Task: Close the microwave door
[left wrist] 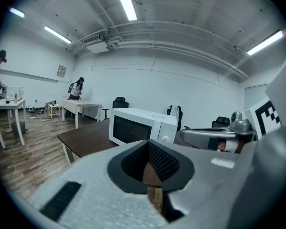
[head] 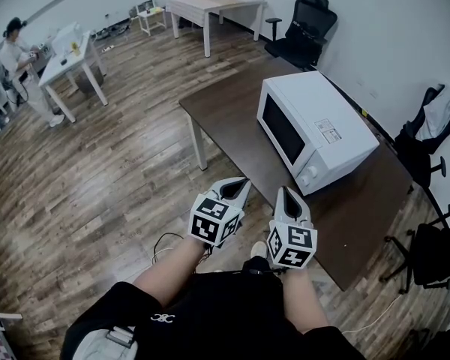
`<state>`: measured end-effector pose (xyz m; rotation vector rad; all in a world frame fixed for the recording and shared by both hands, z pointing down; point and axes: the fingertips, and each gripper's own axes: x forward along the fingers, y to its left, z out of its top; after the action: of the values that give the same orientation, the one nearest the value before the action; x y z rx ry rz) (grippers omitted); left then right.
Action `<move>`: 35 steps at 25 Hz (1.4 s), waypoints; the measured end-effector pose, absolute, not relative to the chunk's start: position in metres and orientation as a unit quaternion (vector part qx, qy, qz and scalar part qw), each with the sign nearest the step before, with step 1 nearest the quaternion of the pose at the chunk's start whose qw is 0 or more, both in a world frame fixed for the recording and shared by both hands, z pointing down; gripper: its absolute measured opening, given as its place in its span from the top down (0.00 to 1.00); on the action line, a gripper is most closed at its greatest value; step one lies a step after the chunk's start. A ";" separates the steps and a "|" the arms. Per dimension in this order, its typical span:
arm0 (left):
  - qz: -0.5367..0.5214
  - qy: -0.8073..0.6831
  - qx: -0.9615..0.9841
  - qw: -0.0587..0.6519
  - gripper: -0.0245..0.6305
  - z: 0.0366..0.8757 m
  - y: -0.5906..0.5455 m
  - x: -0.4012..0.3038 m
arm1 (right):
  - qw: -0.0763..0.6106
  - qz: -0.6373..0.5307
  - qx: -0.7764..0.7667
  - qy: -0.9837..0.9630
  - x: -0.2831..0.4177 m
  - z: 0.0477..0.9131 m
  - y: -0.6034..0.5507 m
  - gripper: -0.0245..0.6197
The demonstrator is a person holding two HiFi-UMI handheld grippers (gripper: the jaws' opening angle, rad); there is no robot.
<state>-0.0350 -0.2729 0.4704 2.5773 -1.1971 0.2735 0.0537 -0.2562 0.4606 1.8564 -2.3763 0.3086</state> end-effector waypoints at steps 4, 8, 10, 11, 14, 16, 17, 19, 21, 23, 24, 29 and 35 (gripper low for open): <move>0.098 -0.412 0.894 0.144 0.94 0.473 -0.276 -0.033 | 0.055 0.101 0.612 -0.782 0.055 0.460 -0.259 0.95; 0.101 -0.405 0.897 0.145 0.94 0.476 -0.280 -0.026 | 0.061 0.107 0.619 -0.775 0.063 0.463 -0.263 0.95; 0.109 -0.397 0.900 0.143 0.95 0.479 -0.283 -0.019 | 0.064 0.114 0.629 -0.766 0.071 0.466 -0.264 0.95; 0.115 -0.393 0.901 0.140 0.95 0.481 -0.285 -0.014 | 0.063 0.116 0.635 -0.762 0.075 0.466 -0.265 0.95; 0.121 -0.382 0.908 0.126 0.95 0.485 -0.296 0.005 | 0.063 0.114 0.654 -0.745 0.093 0.465 -0.269 0.95; 0.123 -0.363 0.917 0.107 0.91 0.486 -0.308 0.028 | 0.069 0.110 0.672 -0.729 0.112 0.466 -0.273 0.95; 0.129 -0.348 0.924 0.093 0.83 0.488 -0.316 0.043 | 0.074 0.108 0.682 -0.720 0.122 0.467 -0.276 0.95; 0.150 -0.314 0.935 0.065 0.74 0.493 -0.333 0.076 | 0.082 0.102 0.701 -0.701 0.144 0.467 -0.280 0.95; 0.167 -0.287 0.942 0.050 0.71 0.500 -0.353 0.109 | 0.090 0.098 0.717 -0.684 0.167 0.465 -0.283 0.95; 0.177 -0.273 0.944 0.049 0.67 0.510 -0.376 0.138 | 0.096 0.096 0.728 -0.672 0.190 0.462 -0.288 0.95; 0.184 -0.270 0.944 0.050 0.65 0.515 -0.388 0.148 | 0.098 0.095 0.731 -0.669 0.199 0.461 -0.291 0.94; 0.173 -0.277 0.944 0.055 0.63 0.525 -0.414 0.167 | 0.098 0.077 0.721 -0.682 0.222 0.454 -0.312 0.91; 0.091 -0.300 0.943 0.109 0.65 0.512 -0.419 0.147 | 0.052 0.070 0.687 -0.721 0.221 0.444 -0.339 0.95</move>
<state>0.1475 -0.4190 0.5115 2.7730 -0.8835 0.2679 0.2206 -0.3393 0.4439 2.0902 -2.1938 0.2121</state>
